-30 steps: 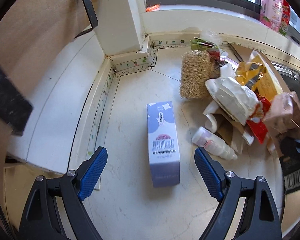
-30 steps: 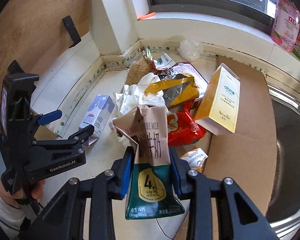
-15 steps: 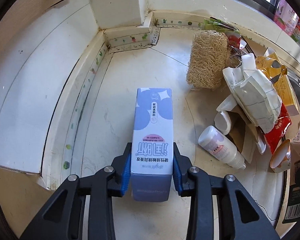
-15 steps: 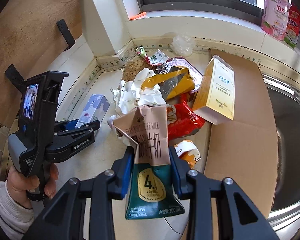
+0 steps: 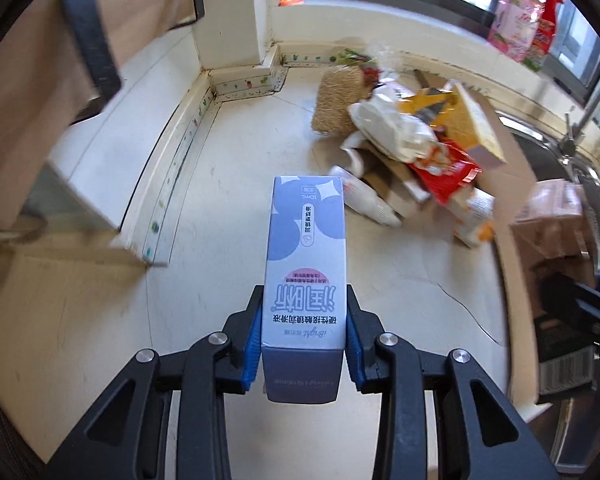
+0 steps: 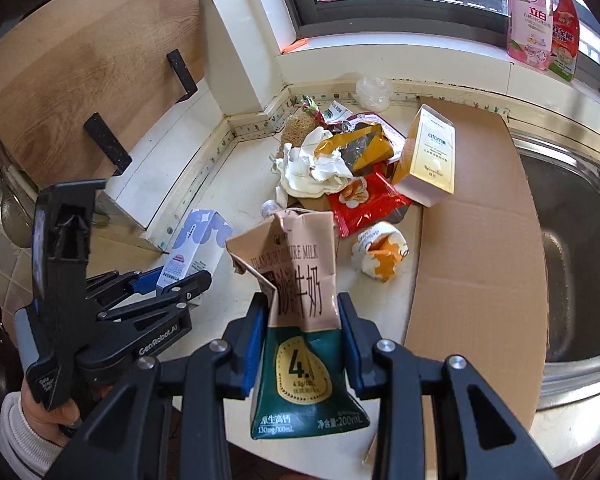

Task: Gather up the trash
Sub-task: 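Carry both cartons down to the floor bin and open both tools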

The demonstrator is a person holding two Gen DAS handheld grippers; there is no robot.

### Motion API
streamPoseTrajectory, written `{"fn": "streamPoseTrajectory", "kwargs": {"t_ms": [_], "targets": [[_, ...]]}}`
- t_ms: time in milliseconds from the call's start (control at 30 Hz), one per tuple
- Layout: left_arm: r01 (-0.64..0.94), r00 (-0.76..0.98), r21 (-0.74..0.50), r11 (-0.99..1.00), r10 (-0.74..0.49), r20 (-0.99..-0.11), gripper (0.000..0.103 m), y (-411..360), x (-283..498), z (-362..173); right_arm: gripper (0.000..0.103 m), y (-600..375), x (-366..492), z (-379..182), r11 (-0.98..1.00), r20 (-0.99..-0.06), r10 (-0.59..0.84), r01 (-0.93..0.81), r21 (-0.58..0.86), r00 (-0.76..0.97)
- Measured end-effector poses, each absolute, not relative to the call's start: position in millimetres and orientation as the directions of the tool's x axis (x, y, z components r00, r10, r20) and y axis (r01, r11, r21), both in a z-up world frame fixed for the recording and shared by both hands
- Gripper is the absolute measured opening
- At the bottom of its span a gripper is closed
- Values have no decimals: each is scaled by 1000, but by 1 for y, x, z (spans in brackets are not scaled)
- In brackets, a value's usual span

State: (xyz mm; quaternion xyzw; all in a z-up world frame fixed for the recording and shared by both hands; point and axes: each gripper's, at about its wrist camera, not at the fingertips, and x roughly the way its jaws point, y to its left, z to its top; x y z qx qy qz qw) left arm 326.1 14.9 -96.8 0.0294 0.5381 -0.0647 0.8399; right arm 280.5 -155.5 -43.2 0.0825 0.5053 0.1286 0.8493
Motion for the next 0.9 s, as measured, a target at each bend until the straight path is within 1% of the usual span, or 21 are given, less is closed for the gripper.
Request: {"fn": "streamPoseTrajectory", "kwargs": {"t_ms": [233,367,467,667,767,900], "targets": [[173,449,-50,984,-124,-885,33,5,231,-67,34,-164,210,-37,942,-832,334,-133,307,443],[180,453,-53,982,-131,-882,33,-3,173,-66,35,-168,165,-43,944,-840,328,-122,306,433],[191,448,-63,980,-144,-883,33,-8,133,-75,34,-168,130,-55,946,-851,323,-124,299,414],[199,388,-53,978,-129,-913,33,-14,73,-118,35,-166,72,-94,953,-873,303,-113,281,383],[196,355,-46,980,-115,-928,33,-13,56,-149,35,-167,52,-133,959,-889,282,-72,275,361],[178,287,-83,981,-132,-949,33,-6,45,-205,35,-168,38,-200,961,-923,269,-4,278,275]]}}
